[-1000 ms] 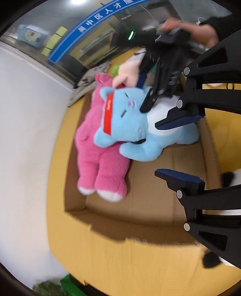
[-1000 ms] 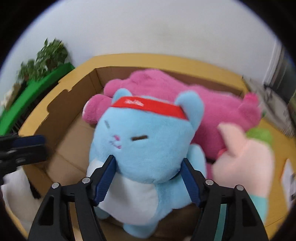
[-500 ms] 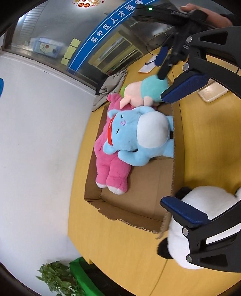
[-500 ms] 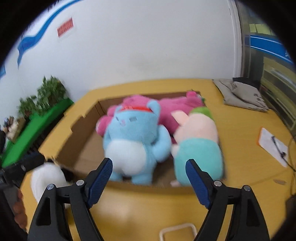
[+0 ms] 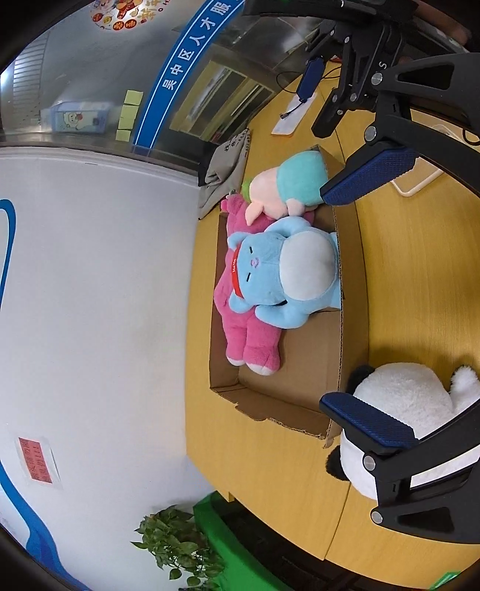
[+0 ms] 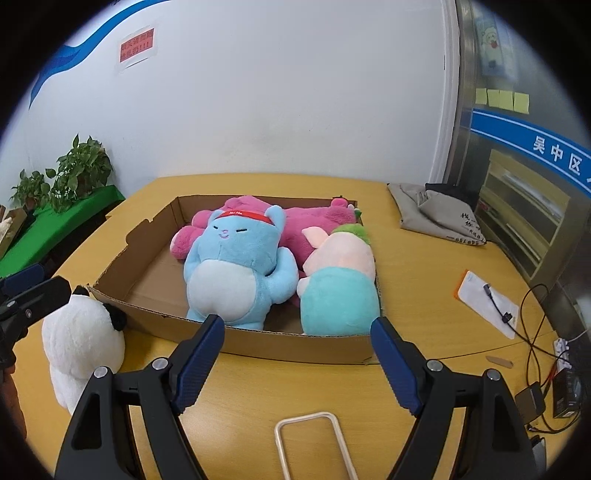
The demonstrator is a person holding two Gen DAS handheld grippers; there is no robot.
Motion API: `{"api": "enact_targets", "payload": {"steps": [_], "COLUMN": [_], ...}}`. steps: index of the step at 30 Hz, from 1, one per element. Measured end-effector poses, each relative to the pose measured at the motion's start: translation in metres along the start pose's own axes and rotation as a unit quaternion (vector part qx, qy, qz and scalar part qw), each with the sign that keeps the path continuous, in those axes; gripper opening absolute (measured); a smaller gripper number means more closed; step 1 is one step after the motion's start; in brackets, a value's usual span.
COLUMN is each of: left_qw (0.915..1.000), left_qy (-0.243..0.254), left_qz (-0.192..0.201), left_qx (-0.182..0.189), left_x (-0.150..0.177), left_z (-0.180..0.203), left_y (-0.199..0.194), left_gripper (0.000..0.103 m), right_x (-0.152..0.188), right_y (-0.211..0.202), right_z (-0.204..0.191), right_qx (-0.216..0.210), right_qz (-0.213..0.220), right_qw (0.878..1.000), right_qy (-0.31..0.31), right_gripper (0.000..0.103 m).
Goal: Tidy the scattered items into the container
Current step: 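Open both grippers to release the blue cat and withdraw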
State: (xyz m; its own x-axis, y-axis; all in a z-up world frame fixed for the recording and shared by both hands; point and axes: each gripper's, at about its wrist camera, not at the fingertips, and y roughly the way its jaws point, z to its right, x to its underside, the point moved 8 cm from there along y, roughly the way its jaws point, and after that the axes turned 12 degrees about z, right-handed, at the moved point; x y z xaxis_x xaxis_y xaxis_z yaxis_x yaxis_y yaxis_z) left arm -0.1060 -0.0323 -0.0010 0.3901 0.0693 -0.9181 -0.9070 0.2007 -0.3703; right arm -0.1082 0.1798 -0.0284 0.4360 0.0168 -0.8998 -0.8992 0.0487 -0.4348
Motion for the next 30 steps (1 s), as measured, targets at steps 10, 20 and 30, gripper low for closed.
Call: {"api": "enact_targets", "payload": {"steps": [10, 20, 30], "left_qw": [0.9999, 0.9997, 0.9992], "left_qy": [0.008, 0.001, -0.022], "left_qz": [-0.012, -0.025, -0.028], "left_qx": [0.005, 0.006, 0.018], "left_x": [0.008, 0.017, 0.021], "left_z": [0.017, 0.01, -0.015], "left_y": [0.009, 0.015, 0.013], "left_gripper": [0.103, 0.103, 0.103], "right_x": [0.011, 0.018, 0.02], "right_y": [-0.003, 0.002, 0.012], "right_z": [0.015, 0.015, -0.001], "right_qx": [0.009, 0.01, -0.005], "right_qz": [-0.007, -0.02, -0.032], "right_qw": [1.0, 1.0, 0.999], "right_qy": [0.003, 0.005, 0.0], "right_gripper": [0.081, 0.081, 0.081]}}
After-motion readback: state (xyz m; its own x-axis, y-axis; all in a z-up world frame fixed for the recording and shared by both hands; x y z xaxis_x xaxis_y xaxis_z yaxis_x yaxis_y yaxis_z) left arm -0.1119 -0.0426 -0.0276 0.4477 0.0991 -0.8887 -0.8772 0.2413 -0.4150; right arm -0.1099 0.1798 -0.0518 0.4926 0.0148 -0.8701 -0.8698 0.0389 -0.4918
